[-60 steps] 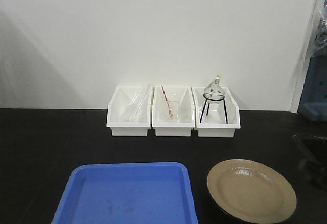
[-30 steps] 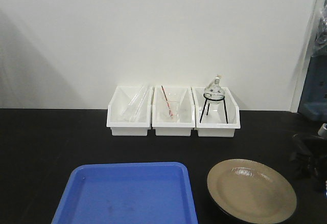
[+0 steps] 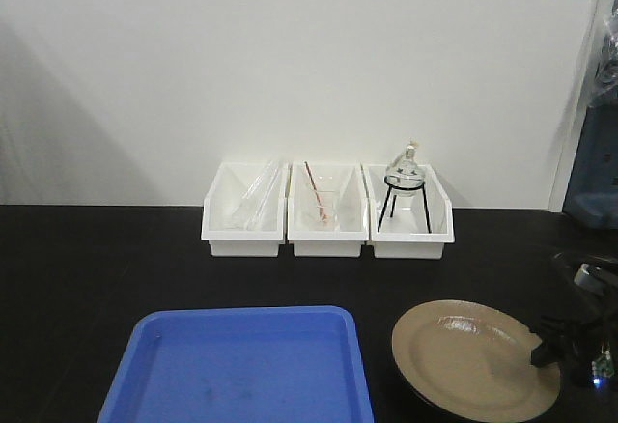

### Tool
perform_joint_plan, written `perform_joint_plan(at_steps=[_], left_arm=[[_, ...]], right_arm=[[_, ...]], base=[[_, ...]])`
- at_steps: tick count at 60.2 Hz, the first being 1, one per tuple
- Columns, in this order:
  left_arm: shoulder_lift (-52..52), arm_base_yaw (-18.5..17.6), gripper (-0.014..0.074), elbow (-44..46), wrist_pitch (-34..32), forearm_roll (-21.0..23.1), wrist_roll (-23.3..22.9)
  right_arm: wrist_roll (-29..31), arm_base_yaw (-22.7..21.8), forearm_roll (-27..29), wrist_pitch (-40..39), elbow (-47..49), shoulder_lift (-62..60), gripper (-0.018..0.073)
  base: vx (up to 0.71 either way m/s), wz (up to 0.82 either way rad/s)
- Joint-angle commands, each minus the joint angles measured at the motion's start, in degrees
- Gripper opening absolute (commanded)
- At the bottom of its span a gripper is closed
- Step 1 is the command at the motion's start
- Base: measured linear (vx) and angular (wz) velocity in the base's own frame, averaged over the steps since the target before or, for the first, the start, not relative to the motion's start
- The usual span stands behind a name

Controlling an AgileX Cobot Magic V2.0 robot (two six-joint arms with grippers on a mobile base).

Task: Place disk in tray to left cabinet
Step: 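Lower the right gripper to the beige plate rim and grip it, then lift the plate with the right gripper and carry it over the blue tray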

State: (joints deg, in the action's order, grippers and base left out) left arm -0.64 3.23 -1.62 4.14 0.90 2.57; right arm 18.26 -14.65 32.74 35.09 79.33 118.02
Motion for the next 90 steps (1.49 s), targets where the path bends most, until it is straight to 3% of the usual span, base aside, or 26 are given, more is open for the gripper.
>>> perform_joint_plan(at_steps=[1,12,24,49,78,90], left_arm=[[0.2,0.1,-0.0008,-1.8,-4.4,0.1,-0.5],[0.2,0.1,-0.0008,-1.8,-4.4,0.1,-0.5],[0.2,0.1,-0.0008,-1.8,-4.4,0.1,-0.5],[0.2,0.1,-0.0008,-1.8,-4.4,0.1,-0.5],[0.2,0.1,-0.0008,-1.8,-4.4,0.1,-0.5],[0.2,0.1,-0.0008,-1.8,-4.4,0.1,-0.5]], right_arm=[[3.3,-0.2,4.9,-1.4,1.8,-1.9,0.0438],[11.8,-0.1,16.7,0.8,1.8,-0.3,0.0438],[16.1,-0.1,21.3,1.2,1.8,-0.2,0.0400],[16.1,-0.1,21.3,4.8,1.8,-0.2,-0.0015],[17.7,-0.1,32.9,6.0,1.8,-1.5,-0.0009],[20.5,-0.1,34.9,5.8,1.8,-2.9,-0.0009]], base=[[0.00,0.00],[0.00,0.00],[0.00,0.00],[0.00,0.00],[0.00,0.00],[0.00,0.00]])
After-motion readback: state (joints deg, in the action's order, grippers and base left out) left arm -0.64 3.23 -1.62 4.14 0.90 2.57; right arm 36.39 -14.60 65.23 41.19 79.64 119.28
